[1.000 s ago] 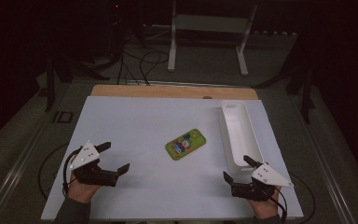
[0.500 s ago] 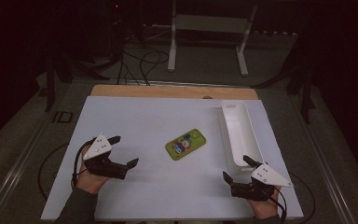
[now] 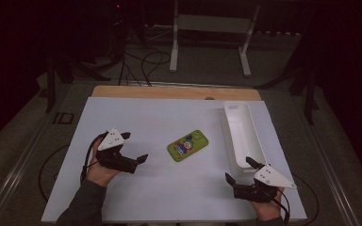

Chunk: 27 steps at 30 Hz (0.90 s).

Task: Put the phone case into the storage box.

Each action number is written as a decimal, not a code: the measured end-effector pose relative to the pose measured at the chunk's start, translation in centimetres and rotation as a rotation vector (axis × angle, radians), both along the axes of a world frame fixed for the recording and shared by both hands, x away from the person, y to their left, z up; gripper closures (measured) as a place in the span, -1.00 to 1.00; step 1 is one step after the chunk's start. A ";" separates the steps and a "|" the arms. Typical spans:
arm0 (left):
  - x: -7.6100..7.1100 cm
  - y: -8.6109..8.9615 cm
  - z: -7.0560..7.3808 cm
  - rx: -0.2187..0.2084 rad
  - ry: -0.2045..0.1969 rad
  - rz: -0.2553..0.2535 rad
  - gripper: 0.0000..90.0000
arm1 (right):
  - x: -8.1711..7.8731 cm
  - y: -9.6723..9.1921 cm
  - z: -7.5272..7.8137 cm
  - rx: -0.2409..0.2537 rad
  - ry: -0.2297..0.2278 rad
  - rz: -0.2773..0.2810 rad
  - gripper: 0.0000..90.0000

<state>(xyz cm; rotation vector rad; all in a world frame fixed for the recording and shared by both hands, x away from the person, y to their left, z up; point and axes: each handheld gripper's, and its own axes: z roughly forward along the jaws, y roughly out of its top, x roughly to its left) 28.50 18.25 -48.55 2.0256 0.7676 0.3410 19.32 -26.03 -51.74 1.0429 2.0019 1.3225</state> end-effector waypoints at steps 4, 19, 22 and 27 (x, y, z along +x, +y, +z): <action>0.6 -0.4 -0.1 0.005 0.019 0.005 -1.00 | 0.0 0.0 0.0 0.003 -0.002 -0.003 -0.82; 2.4 -2.5 -0.5 0.034 0.044 -0.024 -1.00 | 0.2 -0.3 -0.1 0.001 -0.008 -0.003 -0.82; 2.7 -2.9 -0.6 0.041 0.045 -0.025 -1.00 | 0.2 -0.3 0.0 0.001 -0.008 -0.006 -0.82; 3.1 -3.4 -0.7 0.045 0.048 -0.030 -1.00 | 0.2 -0.3 -0.1 0.002 -0.009 -0.005 -0.82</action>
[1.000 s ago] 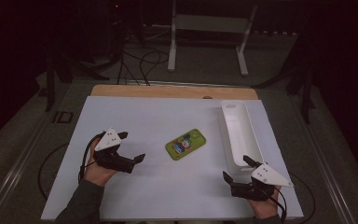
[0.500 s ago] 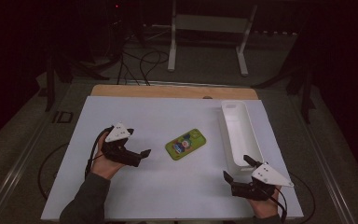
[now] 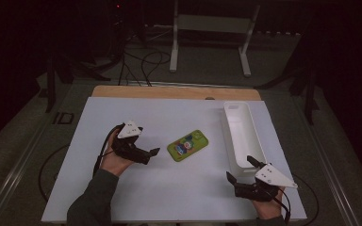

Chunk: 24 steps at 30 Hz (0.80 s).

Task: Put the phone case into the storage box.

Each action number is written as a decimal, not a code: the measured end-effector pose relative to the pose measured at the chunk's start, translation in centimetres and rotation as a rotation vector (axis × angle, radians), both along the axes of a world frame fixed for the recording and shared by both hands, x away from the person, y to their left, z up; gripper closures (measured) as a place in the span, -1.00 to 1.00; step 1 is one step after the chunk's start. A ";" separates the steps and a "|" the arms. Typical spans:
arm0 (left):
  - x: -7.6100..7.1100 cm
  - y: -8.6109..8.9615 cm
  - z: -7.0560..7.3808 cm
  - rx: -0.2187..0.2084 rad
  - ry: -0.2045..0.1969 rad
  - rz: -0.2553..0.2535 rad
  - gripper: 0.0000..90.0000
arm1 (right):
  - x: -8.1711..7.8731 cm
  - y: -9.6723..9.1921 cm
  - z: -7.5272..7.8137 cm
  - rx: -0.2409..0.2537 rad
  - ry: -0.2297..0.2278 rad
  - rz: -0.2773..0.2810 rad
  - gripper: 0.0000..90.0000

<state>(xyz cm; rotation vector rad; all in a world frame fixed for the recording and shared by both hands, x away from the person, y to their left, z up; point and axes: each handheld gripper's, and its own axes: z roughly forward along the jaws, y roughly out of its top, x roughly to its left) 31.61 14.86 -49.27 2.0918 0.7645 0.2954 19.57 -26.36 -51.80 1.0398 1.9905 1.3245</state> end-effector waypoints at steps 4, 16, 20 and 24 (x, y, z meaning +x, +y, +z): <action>0.4 -0.5 -0.3 0.016 0.009 -0.002 -1.00 | 0.0 0.0 0.0 -0.001 -0.001 -0.002 -0.82; 1.6 -1.8 -1.2 0.045 0.034 -0.015 -1.00 | 0.1 -0.1 0.0 0.001 -0.002 -0.005 -0.82; 2.0 -2.1 -1.5 0.054 0.046 -0.014 -1.00 | 0.1 -0.1 -0.1 0.002 0.001 -0.004 -0.82; 2.3 -2.4 -1.9 0.065 0.060 -0.015 -1.00 | 0.1 0.0 -0.1 0.001 0.001 -0.006 -0.82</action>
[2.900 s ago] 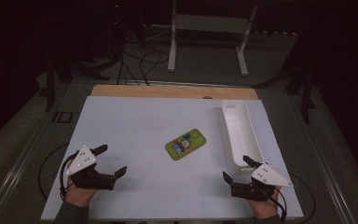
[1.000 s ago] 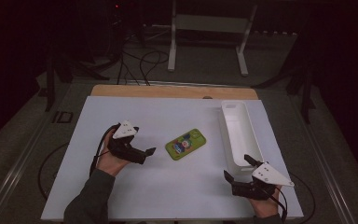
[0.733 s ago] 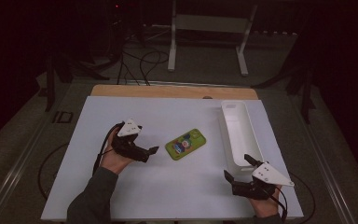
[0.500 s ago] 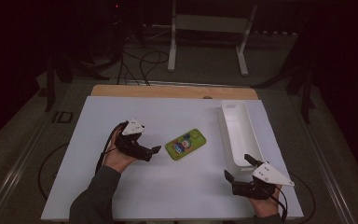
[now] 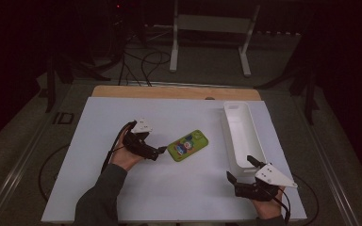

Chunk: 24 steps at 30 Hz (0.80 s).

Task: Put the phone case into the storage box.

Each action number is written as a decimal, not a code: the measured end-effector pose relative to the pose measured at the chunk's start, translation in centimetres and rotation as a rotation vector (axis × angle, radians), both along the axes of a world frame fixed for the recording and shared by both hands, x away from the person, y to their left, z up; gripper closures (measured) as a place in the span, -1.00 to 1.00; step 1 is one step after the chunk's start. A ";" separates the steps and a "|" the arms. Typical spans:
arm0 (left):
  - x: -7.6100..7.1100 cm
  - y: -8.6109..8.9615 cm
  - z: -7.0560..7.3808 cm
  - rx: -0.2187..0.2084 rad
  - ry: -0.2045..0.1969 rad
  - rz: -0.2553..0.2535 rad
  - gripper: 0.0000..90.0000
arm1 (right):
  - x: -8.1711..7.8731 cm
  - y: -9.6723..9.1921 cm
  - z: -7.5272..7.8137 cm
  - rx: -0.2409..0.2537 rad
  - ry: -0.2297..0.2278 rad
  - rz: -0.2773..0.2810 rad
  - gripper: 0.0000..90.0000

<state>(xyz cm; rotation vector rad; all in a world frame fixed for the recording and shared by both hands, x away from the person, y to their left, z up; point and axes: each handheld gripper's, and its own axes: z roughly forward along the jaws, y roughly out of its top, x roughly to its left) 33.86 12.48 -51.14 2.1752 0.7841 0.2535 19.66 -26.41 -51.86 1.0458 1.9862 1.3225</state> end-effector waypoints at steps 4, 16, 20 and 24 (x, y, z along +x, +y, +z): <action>0.3 -0.3 -0.5 0.009 0.014 0.000 -1.00 | 0.0 0.0 0.0 0.000 0.001 -0.002 -0.82; 1.2 -1.7 -1.6 0.065 0.057 -0.014 -1.00 | 0.0 0.0 0.0 0.001 0.001 -0.004 -0.82; 1.4 -2.3 -2.0 0.088 0.074 -0.018 -1.00 | 0.0 0.0 0.0 0.001 0.001 -0.004 -0.82; 1.4 -3.0 -2.2 0.112 0.078 -0.028 -1.00 | 0.0 0.0 0.0 0.001 0.001 -0.004 -0.82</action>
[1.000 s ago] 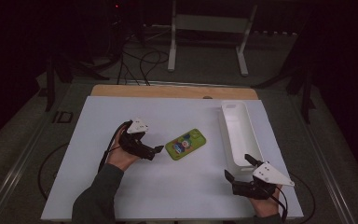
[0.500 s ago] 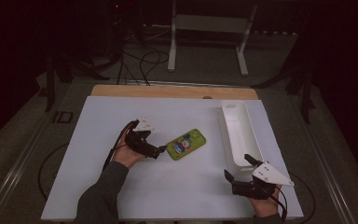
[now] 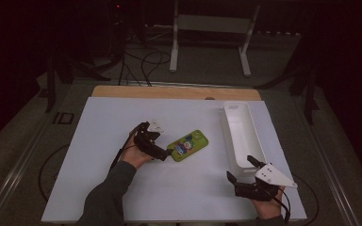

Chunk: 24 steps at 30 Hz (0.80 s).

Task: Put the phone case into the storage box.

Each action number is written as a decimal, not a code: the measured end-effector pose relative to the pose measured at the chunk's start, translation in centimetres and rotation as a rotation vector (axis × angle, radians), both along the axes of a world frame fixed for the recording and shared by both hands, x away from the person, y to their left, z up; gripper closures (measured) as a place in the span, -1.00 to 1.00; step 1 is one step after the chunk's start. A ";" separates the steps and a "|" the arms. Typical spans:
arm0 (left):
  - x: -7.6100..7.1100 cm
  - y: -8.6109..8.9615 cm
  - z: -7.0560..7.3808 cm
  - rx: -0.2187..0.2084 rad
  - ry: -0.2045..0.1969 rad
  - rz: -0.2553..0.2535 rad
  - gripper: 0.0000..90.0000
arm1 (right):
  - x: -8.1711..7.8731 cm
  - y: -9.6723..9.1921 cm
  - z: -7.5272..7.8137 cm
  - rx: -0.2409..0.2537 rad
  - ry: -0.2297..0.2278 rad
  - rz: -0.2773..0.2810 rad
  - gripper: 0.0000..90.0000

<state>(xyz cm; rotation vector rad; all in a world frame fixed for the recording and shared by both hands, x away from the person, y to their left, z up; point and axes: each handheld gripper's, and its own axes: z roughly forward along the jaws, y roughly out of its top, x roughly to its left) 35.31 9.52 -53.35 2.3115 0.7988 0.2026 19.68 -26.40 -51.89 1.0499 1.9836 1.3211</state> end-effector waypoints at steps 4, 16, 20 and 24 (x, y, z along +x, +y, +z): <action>0.1 -0.5 -0.1 0.011 0.005 -0.007 -1.00 | 0.0 0.0 0.0 0.000 -0.001 0.001 -0.82; 0.3 -2.7 -0.7 0.046 0.007 -0.034 -1.00 | 0.0 0.0 0.0 0.002 -0.001 0.001 -0.82; 0.4 -3.3 -0.9 0.054 0.015 -0.041 -1.00 | 0.0 -0.1 0.0 0.003 -0.001 -0.001 -0.82; 0.4 -3.7 -1.1 0.061 0.020 -0.049 -1.00 | 0.0 0.0 0.0 0.002 -0.001 0.001 -0.82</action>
